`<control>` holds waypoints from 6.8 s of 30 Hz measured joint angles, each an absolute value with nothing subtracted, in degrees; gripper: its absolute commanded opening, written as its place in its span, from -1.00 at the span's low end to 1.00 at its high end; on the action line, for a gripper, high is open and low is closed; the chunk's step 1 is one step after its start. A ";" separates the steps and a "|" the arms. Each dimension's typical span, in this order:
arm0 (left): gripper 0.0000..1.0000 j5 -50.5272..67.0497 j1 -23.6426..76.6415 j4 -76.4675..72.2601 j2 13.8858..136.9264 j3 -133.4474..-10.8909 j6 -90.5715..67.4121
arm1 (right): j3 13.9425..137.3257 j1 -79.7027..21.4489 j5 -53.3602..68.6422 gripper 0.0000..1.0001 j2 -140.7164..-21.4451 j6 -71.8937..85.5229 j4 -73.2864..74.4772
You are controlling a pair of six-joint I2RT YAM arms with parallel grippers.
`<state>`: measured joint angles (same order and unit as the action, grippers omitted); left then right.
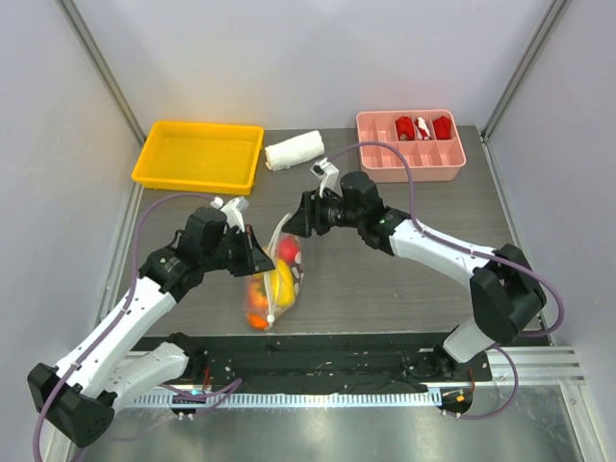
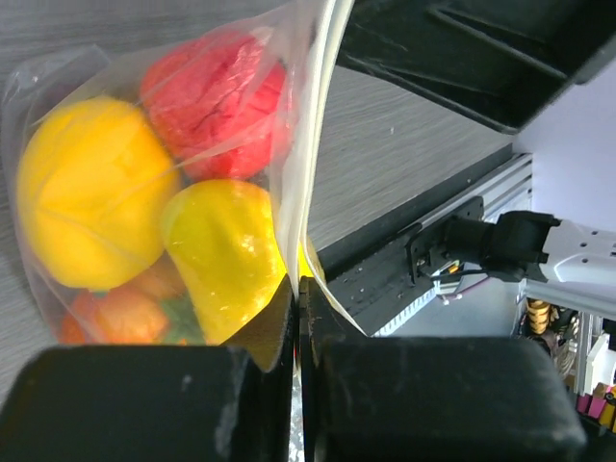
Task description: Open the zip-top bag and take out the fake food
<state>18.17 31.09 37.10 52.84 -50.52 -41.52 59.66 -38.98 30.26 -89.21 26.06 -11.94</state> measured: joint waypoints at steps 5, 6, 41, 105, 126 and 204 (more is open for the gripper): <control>-0.99 18.72 31.09 33.39 51.72 -50.52 -42.06 | 63.77 -40.12 16.86 0.50 -85.67 32.40 5.85; -0.99 19.09 31.09 32.58 51.75 -50.52 -42.19 | 63.46 -40.53 14.44 0.55 -84.14 33.67 8.47; -1.00 18.41 31.27 30.28 49.21 -49.30 -44.01 | 56.58 -62.35 -7.14 0.60 -72.42 43.90 16.67; -0.51 12.25 32.56 28.23 48.10 -45.08 -67.83 | 64.84 -68.03 -21.71 -0.97 -71.66 34.20 21.89; 0.15 6.50 41.87 25.12 56.45 -38.63 -76.29 | 62.72 -68.27 -20.60 -0.97 -71.64 34.46 19.18; -1.00 -24.77 14.41 31.42 89.69 -86.08 -28.80 | 49.67 -75.26 -35.14 -0.97 -59.48 34.13 20.78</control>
